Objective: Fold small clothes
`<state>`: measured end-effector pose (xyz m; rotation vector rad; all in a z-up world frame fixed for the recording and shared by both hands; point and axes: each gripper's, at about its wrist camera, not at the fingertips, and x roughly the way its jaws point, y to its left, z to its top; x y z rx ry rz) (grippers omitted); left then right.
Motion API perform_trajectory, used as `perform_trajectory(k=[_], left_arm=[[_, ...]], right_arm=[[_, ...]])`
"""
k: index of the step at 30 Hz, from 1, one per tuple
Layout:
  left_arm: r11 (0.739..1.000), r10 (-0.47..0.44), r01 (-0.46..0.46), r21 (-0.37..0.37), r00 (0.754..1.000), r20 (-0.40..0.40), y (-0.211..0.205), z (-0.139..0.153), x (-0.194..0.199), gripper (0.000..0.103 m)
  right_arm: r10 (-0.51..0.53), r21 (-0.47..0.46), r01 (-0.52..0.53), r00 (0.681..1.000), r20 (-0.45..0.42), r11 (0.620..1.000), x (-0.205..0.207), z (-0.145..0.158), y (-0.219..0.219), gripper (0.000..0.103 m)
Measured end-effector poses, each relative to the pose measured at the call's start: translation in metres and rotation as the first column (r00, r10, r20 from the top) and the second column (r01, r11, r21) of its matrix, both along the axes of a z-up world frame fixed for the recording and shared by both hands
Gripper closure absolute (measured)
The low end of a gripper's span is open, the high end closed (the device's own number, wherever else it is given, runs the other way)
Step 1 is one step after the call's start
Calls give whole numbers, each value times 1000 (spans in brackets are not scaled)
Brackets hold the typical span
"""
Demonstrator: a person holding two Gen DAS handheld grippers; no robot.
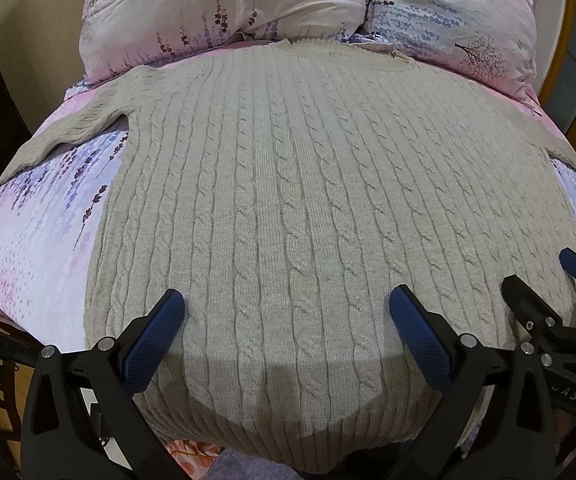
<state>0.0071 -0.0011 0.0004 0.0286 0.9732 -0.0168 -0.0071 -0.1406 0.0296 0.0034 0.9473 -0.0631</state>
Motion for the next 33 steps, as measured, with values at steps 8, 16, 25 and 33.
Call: perform_trajectory(k=[8, 16, 25, 33], left_arm=[[1000, -17, 18, 3, 1000, -19, 0, -1, 2, 1], [996, -61, 65, -67, 996, 63, 9, 7, 13, 1], [978, -93, 137, -158, 961, 260, 15, 29, 30, 1], [965, -107, 155, -211, 969, 222, 15, 25, 52, 1]], right_arm=[[62, 12, -62, 998, 28, 998, 0, 0, -5, 2], [-88, 193, 64, 989, 118, 979, 20, 32, -82, 9], [-638, 535, 540, 770, -2, 650, 57, 27, -309, 39], [-787, 626, 656, 608, -105, 423, 65, -6, -393, 59]])
